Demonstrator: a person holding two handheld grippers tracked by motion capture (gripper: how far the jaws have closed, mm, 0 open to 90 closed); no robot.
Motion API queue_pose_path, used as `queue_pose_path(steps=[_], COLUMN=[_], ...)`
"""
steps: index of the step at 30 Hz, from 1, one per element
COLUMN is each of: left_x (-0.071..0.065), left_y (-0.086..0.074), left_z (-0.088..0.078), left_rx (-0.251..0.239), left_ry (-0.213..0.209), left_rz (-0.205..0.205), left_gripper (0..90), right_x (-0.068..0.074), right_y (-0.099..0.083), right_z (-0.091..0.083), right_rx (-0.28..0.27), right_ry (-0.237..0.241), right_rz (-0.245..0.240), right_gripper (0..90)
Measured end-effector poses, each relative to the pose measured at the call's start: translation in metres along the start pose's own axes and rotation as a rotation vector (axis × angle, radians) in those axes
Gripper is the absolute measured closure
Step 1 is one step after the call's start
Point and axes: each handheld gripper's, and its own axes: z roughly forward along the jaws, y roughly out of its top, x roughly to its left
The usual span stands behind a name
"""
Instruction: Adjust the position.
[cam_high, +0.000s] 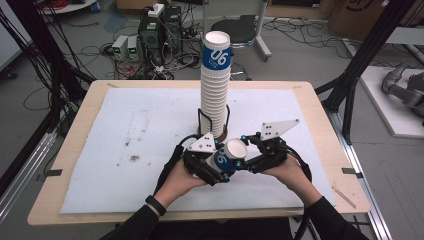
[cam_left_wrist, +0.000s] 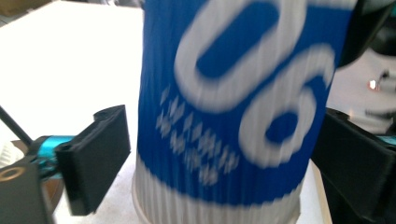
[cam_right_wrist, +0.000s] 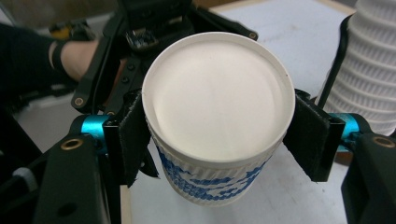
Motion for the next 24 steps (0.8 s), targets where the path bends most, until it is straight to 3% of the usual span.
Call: queue_pose_path(steps=[4, 6, 10, 19, 24], left_x=[0.004, 0.005, 0.006, 0.008, 0.009], left_y=[-0.006, -0.007, -0.008, -0.008, -0.006], left_z=[-0.004, -0.005, -0.006, -0.011, -0.013], left_rx=[-0.086, -0.134, -0.201, -0.194, -0.131], left_ry=[-0.014, -0.031, -0.084, -0.095, -0.087], left_rz=[-0.043, -0.075, -0.095, -0.088, -0.058], left_gripper=[6.9, 6.9, 6.9, 18.5, 19.3], right_x=[-0.003, -0.004, -0.005, -0.006, -0.008], right_y=[0.000, 0.000, -0.001, -0.004, -0.004], right_z=[-0.010, -0.013, -0.016, -0.014, -0.014], right_rx=[-0.079, -0.118, -0.174, -0.199, -0.164], right_ry=[0.014, 0.031, 0.045, 0.068, 0.071], right_rz=[0.036, 0.065, 0.083, 0.098, 0.092], right_gripper=[29.4, 29.4, 29.4, 29.7, 28.8])
